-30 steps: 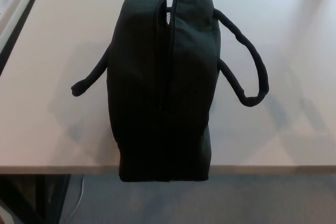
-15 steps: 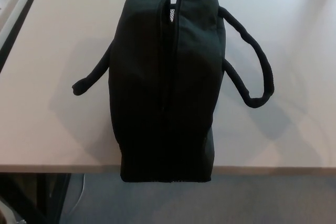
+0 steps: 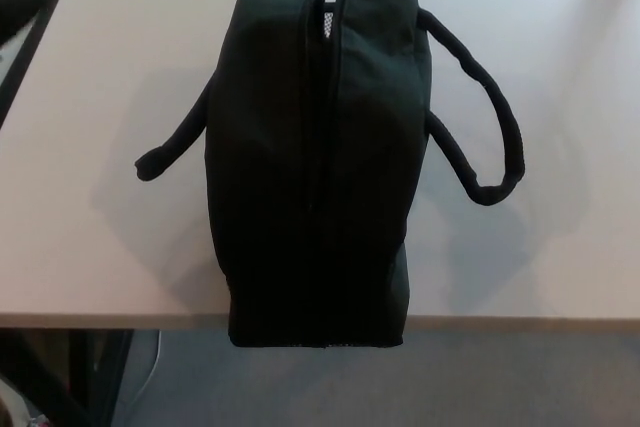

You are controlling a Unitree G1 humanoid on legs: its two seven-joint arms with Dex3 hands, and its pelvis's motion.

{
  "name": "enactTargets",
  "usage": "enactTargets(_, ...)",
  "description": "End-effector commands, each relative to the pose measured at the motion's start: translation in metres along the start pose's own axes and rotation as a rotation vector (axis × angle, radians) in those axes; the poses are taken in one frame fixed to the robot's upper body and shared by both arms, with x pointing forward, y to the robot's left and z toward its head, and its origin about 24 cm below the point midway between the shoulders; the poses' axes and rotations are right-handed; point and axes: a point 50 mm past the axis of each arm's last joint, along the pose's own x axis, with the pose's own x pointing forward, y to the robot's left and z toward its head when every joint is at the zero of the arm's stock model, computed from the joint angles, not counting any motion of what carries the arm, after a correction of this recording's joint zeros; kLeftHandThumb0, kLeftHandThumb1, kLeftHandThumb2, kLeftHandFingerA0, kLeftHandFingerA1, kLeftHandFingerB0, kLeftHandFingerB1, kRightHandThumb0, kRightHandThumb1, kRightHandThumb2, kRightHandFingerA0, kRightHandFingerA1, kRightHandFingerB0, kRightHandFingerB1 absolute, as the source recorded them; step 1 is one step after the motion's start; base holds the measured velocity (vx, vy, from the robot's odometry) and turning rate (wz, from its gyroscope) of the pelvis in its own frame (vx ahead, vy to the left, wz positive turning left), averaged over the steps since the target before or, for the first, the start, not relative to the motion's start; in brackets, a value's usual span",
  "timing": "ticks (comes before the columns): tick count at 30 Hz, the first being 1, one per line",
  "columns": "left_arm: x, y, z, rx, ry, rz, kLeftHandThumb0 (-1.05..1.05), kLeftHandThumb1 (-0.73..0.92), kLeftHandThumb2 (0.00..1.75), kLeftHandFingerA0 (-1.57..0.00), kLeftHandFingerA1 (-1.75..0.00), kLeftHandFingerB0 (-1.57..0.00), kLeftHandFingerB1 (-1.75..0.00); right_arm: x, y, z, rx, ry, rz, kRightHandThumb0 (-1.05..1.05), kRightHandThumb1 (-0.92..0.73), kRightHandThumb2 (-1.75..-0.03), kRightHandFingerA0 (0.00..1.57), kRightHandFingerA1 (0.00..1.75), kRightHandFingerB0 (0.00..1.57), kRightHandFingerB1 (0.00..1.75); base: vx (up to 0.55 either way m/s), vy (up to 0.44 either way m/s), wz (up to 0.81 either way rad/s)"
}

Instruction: A lunch bag is kept on the middle of the desk and the robot uses both its hands to grab the opening of the bag from the left and right and moves its hands away from each other to spread the bag open

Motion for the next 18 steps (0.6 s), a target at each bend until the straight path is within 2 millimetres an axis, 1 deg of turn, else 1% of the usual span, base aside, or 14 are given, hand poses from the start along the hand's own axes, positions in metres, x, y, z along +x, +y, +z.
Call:
enactTargets(1,0.003,-0.075,0.064,0.103,-0.660,-0.252,-0.17,0.41,0.63,-0.24,-0.43,0.00,-0.30,0.051,0.047,0.058,-0.256,-0.350,0.376,-0.14,-0.53,-0.56,0.23,0.33,0.10,0.26,0.00,0.000,0.00)
enactTargets(2,0.004,-0.079,0.066,0.097,-0.667,-0.248,-0.17,0.41,0.61,-0.24,-0.42,-0.01,-0.29,0.052,0.049,0.060,-0.240,-0.357,0.372,-0.10,-0.37,-0.86,0.14,0.50,0.00,0.44,0.00,0.000,0.00)
enactTargets(3,0.004,-0.080,0.067,0.095,-0.672,-0.246,-0.17,0.41,0.61,-0.24,-0.42,-0.01,-0.29,0.052,0.050,0.062,-0.234,-0.360,0.371,-0.10,-0.37,-0.86,0.14,0.50,0.00,0.44,0.00,0.000,0.00)
enactTargets(4,0.006,-0.085,0.073,0.078,-0.686,-0.220,-0.13,0.45,0.56,-0.28,-0.38,0.00,-0.36,0.054,0.055,0.068,-0.242,-0.379,0.395,-0.13,-0.53,-0.56,0.23,0.32,0.10,0.27,0.00,0.000,0.00)
enactTargets(5,0.006,-0.087,0.074,0.075,-0.690,-0.213,-0.12,0.44,0.57,-0.29,-0.38,0.00,-0.36,0.054,0.057,0.070,-0.246,-0.387,0.400,-0.14,-0.52,-0.57,0.23,0.33,0.11,0.26,0.00,0.000,0.00)
enactTargets(6,0.006,-0.090,0.077,0.068,-0.700,-0.207,-0.13,0.42,0.65,-0.24,-0.44,-0.01,-0.27,0.054,0.062,0.074,-0.266,-0.413,0.401,-0.19,-0.50,-0.57,0.25,0.34,0.09,0.23,0.00,0.000,0.00)
enactTargets(8,0.007,-0.093,0.081,0.054,-0.713,-0.210,-0.11,0.42,0.67,-0.23,-0.44,0.00,-0.29,0.054,0.067,0.080,-0.279,-0.440,0.403,-0.17,-0.50,-0.58,0.23,0.34,0.08,0.22,0.00,0.000,0.00)
enactTargets(9,0.007,-0.094,0.082,0.044,-0.717,-0.209,-0.11,0.42,0.67,-0.23,-0.44,0.00,-0.29,0.053,0.069,0.082,-0.265,-0.443,0.410,-0.17,-0.50,-0.58,0.23,0.34,0.08,0.22,0.00,0.000,0.00)
enactTargets(10,0.007,-0.095,0.083,0.042,-0.721,-0.212,-0.11,0.42,0.66,-0.23,-0.43,-0.01,-0.27,0.054,0.071,0.083,-0.251,-0.441,0.428,-0.19,-0.50,-0.61,0.20,0.35,0.09,0.18,0.00,0.000,0.00)
enactTargets(11,0.006,-0.096,0.083,0.036,-0.726,-0.212,-0.11,0.43,0.65,-0.25,-0.42,-0.01,-0.27,0.054,0.073,0.086,-0.236,-0.440,0.448,-0.18,-0.53,-0.62,0.19,0.34,0.08,0.19,0.00,0.000,0.00)
enactTargets(12,0.006,-0.097,0.085,0.032,-0.734,-0.211,-0.13,0.45,0.64,-0.25,-0.44,-0.03,-0.27,0.054,0.076,0.090,-0.242,-0.459,0.447,-0.15,-0.51,-0.57,0.24,0.34,0.10,0.24,0.00,0.000,0.00)
enactTargets(14,0.005,-0.098,0.086,0.030,-0.750,-0.212,-0.14,0.45,0.65,-0.26,-0.45,-0.03,-0.27,0.053,0.081,0.096,-0.250,-0.491,0.442,-0.12,-0.51,-0.57,0.23,0.34,0.10,0.24,0.00,0.000,0.00)
enactTargets(15,0.004,-0.098,0.086,0.025,-0.754,-0.215,-0.12,0.46,0.61,-0.28,-0.43,-0.04,-0.29,0.053,0.083,0.098,-0.248,-0.497,0.448,-0.14,-0.51,-0.59,0.22,0.35,0.11,0.21,0.00,0.000,0.00)
enactTargets(18,-0.001,-0.099,0.084,0.027,-0.768,-0.218,-0.17,0.46,0.61,-0.28,-0.43,-0.03,-0.31,0.051,0.088,0.104,-0.226,-0.525,0.469,-0.16,-0.47,-0.60,0.21,0.37,0.08,0.18,0.00,0.000,0.00)
